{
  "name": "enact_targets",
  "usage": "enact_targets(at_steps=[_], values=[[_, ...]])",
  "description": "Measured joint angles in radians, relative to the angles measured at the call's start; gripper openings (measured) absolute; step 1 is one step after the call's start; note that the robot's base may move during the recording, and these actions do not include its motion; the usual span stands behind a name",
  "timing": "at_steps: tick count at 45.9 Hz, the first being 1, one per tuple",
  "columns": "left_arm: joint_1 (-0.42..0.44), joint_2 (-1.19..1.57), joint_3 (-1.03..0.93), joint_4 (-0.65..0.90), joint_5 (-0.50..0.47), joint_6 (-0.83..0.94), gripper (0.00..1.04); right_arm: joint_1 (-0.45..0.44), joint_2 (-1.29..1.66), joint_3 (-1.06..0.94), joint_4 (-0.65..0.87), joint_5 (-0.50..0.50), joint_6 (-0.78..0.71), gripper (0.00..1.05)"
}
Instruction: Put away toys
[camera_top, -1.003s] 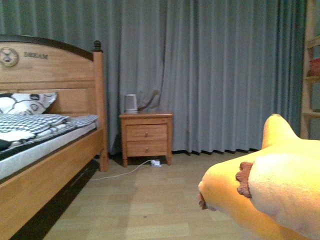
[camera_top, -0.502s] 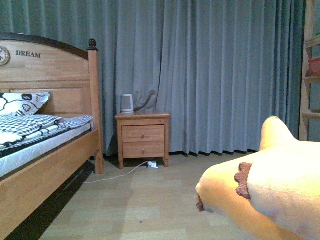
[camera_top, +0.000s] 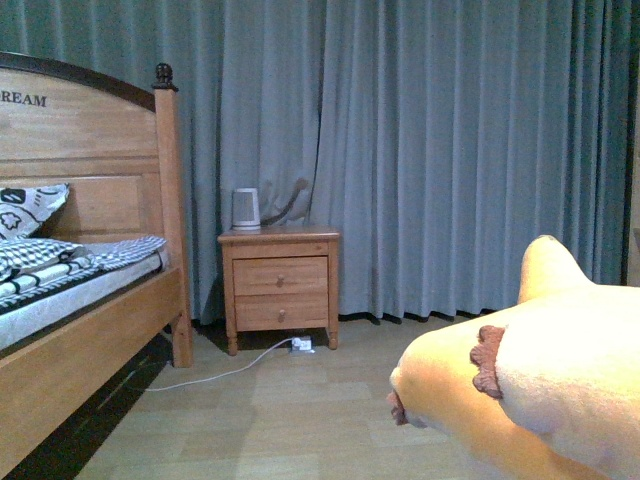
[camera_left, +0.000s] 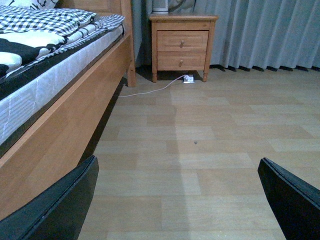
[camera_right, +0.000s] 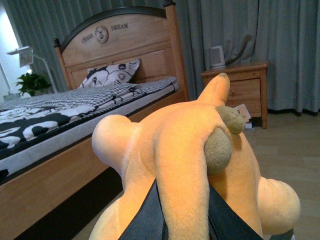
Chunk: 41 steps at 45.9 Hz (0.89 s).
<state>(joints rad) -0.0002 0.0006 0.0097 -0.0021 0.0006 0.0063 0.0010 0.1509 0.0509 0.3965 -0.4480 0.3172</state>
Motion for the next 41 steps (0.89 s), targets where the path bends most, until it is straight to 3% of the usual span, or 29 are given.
enact_targets(at_steps=[41], values=[[0.000,0.000,0.000,0.000,0.000,0.000,0.99,0.000,0.000,0.000,0.000,0.003,0.000,0.07]])
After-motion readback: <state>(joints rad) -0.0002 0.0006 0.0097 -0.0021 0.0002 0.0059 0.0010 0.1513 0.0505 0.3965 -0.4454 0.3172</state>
